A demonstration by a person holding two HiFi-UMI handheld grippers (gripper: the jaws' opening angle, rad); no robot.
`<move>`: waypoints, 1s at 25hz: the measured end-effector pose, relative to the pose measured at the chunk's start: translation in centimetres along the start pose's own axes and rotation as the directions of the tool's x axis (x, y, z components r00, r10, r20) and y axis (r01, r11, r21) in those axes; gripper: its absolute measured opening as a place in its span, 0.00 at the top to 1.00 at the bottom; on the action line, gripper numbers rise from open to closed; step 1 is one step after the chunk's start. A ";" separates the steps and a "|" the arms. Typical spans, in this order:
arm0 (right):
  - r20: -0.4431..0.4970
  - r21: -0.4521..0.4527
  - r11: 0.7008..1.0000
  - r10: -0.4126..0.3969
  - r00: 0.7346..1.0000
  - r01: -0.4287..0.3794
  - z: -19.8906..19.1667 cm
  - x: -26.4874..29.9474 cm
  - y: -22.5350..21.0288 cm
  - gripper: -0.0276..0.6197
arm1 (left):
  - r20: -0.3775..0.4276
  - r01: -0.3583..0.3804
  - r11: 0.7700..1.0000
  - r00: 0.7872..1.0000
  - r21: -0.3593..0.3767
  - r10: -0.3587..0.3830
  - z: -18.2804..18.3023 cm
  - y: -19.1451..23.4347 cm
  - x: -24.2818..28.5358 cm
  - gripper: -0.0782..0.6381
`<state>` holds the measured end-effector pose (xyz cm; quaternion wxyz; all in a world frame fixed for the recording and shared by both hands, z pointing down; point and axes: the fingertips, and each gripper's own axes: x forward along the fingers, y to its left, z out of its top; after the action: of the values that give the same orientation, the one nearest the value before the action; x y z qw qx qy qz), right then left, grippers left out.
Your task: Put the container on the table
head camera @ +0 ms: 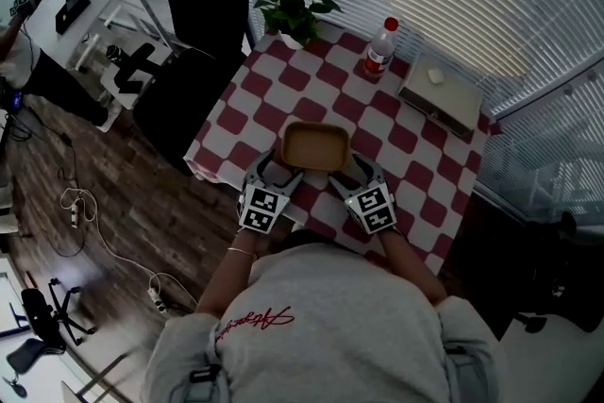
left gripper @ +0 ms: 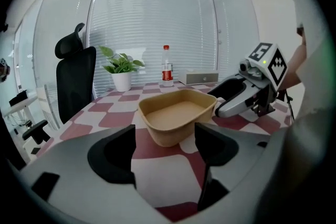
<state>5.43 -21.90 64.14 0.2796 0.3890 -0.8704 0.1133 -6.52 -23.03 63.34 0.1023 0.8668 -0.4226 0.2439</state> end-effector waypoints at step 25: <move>0.156 0.045 0.998 -0.041 0.987 0.035 4.5 -4.0 -1.1 0.49 | 0.172 -0.073 0.996 0.982 -0.042 0.079 5.7 0.8 -4.2 0.42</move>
<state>6.57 -22.07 58.15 0.2044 0.4190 -0.8796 0.0954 -7.45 -22.87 56.24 0.0708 0.8661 -0.4670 0.1637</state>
